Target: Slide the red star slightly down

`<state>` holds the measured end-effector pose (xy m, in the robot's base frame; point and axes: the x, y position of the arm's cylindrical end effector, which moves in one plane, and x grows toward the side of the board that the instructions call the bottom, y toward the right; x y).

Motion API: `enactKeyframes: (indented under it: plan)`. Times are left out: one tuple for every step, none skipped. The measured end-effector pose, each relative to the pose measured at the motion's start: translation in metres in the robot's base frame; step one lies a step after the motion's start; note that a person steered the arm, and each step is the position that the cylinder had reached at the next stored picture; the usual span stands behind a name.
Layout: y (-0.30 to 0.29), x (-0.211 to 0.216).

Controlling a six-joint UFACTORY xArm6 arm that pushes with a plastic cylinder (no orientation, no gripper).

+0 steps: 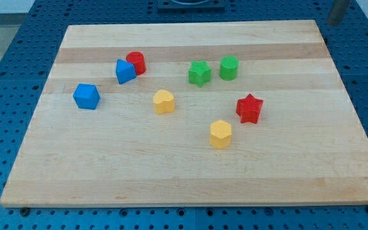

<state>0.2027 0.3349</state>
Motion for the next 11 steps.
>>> enactKeyframes:
  plan:
    - [-0.004, 0.001]
    - [-0.031, 0.014]
    - [-0.068, 0.033]
    - [-0.102, 0.052]
    - [-0.134, 0.082]
    - [-0.163, 0.119]
    - [-0.185, 0.152]
    - [-0.224, 0.184]
    - [-0.265, 0.205]
    - [-0.289, 0.22]
    - [-0.285, 0.223]
